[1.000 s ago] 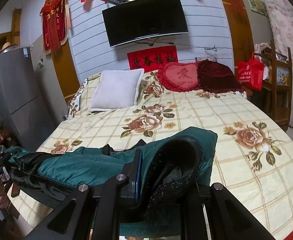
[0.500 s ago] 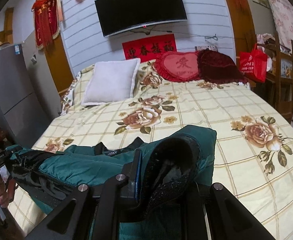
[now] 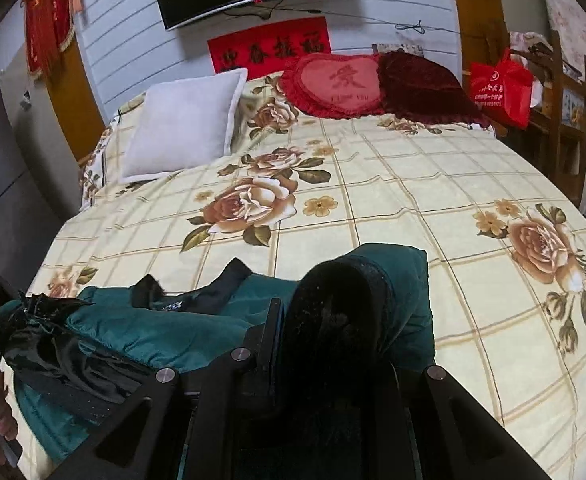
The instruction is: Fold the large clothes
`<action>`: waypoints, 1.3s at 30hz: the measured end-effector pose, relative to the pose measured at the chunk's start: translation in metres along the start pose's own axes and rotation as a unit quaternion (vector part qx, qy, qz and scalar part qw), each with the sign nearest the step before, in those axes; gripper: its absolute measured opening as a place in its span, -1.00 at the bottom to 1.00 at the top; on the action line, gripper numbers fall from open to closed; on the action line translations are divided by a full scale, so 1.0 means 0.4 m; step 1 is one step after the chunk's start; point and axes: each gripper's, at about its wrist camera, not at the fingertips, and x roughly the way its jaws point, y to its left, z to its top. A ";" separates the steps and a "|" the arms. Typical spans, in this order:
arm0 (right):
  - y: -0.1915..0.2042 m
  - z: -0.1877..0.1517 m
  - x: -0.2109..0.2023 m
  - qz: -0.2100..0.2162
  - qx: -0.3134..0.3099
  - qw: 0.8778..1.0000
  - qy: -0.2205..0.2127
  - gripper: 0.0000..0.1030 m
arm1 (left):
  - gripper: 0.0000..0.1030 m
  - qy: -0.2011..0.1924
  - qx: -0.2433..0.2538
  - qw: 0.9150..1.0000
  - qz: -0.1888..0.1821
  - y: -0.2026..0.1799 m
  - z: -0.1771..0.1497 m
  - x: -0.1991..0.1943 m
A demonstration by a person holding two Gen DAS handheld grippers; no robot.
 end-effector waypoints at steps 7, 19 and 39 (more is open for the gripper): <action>-0.001 0.010 0.094 -0.015 -0.016 1.000 0.007 -0.72 | -0.71 0.022 -0.009 1.000 0.001 -0.001 -0.018 0.084; -0.007 0.023 0.221 -0.021 -0.054 0.998 0.017 -0.72 | -0.69 0.020 -0.033 0.999 0.016 -0.025 -0.052 0.142; -0.077 0.055 0.207 0.062 0.037 0.995 0.072 -0.44 | -0.52 0.096 -0.039 0.994 -0.038 0.011 0.013 0.147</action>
